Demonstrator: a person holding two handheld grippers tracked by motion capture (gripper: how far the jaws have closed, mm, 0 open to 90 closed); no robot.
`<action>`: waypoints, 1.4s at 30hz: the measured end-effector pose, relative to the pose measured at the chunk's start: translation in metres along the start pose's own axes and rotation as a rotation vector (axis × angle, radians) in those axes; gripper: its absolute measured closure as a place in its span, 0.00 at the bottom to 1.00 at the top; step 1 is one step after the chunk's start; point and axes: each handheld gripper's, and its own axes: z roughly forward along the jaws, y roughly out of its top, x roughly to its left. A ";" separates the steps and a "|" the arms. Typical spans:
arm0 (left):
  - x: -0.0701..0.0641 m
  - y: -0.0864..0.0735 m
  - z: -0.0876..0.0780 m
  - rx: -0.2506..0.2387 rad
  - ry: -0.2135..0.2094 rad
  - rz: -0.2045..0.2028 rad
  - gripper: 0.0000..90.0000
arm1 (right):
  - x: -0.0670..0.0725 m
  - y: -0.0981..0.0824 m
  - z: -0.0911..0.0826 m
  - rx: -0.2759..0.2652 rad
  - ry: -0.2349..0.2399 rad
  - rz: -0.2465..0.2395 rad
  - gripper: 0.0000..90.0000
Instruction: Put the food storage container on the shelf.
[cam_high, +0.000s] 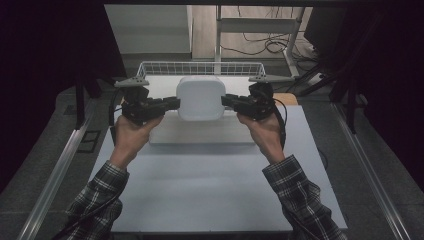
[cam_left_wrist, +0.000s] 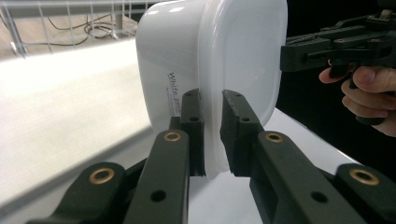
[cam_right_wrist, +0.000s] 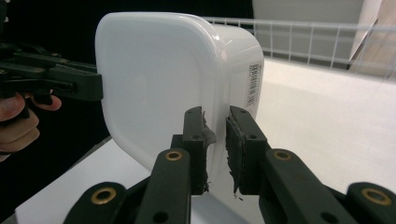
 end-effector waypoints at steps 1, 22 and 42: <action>0.002 0.004 0.001 -0.002 0.002 -0.002 0.89 | -0.001 0.008 0.002 -0.004 -0.010 0.000 0.86; 0.025 0.022 0.031 0.039 0.016 -0.032 0.82 | -0.024 0.026 0.026 0.025 -0.059 0.052 0.81; 0.033 0.028 0.045 0.058 0.076 -0.026 0.66 | -0.028 0.033 0.048 0.076 -0.071 0.061 0.63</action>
